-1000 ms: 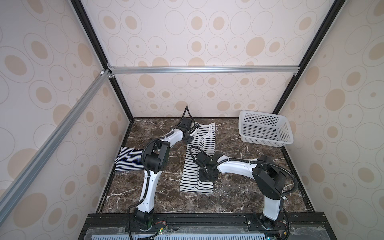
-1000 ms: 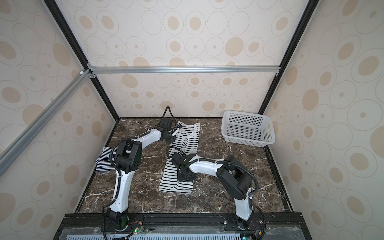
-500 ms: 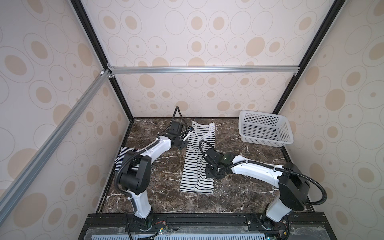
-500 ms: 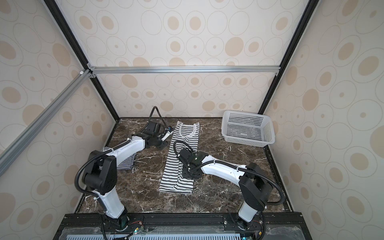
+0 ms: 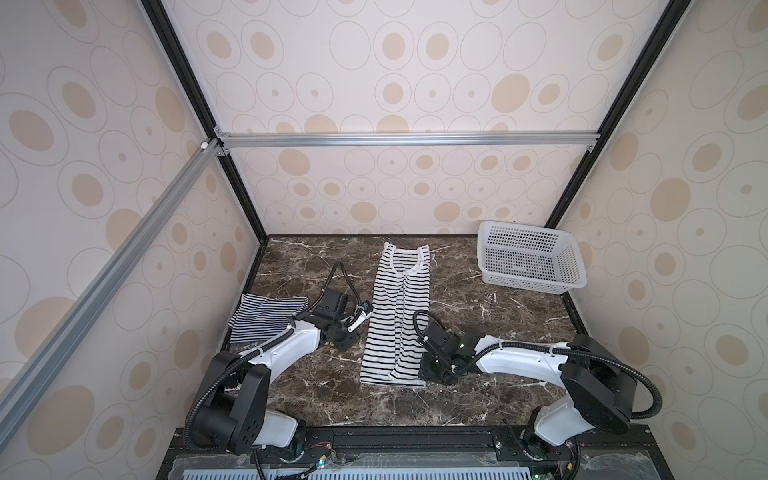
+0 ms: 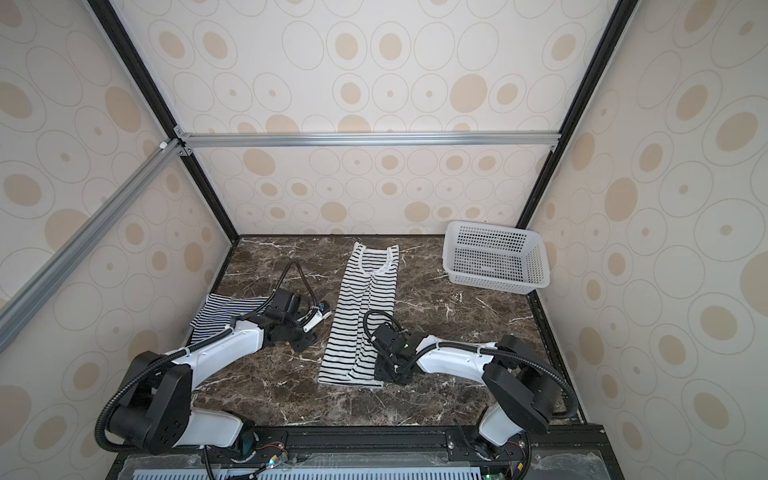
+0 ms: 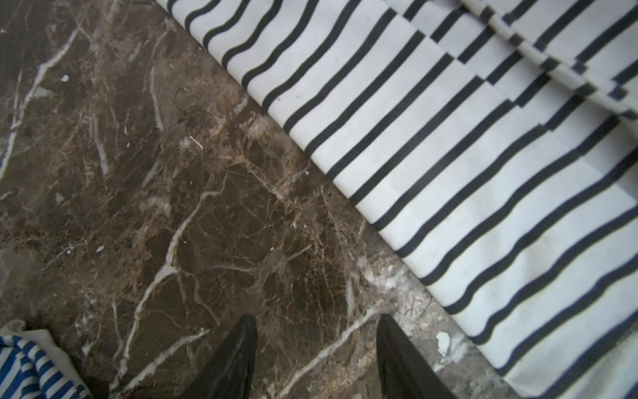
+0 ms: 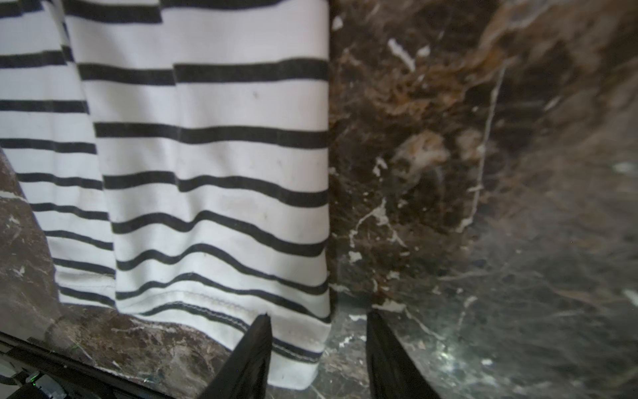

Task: Fold and stack tank tops
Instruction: Fold the tank top at the center of the table.

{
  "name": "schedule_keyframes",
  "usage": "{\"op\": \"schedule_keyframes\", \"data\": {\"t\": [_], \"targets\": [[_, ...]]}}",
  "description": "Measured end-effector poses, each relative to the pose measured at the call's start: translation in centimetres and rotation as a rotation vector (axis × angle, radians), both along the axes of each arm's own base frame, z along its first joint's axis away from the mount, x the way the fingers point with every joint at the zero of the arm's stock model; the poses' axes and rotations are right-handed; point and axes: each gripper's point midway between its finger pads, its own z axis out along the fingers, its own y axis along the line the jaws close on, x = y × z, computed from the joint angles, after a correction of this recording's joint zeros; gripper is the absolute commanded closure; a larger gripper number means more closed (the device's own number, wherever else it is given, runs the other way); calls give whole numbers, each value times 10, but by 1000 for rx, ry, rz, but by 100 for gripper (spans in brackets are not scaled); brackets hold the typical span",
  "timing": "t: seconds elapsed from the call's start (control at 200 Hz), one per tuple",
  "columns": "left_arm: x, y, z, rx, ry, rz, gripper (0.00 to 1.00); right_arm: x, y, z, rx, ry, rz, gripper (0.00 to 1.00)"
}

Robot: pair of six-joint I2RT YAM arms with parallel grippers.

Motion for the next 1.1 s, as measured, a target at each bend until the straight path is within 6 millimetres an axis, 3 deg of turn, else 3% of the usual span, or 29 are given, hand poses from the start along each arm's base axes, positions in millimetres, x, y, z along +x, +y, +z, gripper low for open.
{"op": "schedule_keyframes", "data": {"t": [0.41,0.585,0.725,0.86,1.1], "targets": [[-17,2,-2,-20,4,-17,44,-8,7,-2,42,19,-71,62],[-23,4,-4,-15,7,-26,43,-9,6,-3,42,31,-98,72],[-29,4,-6,-12,19,-41,42,-10,6,-5,38,35,-106,86],[-42,-1,-6,-24,46,-94,42,-10,5,-5,31,30,-102,93],[-79,-27,6,-68,32,-275,38,0,7,10,16,-17,-73,93]]}}
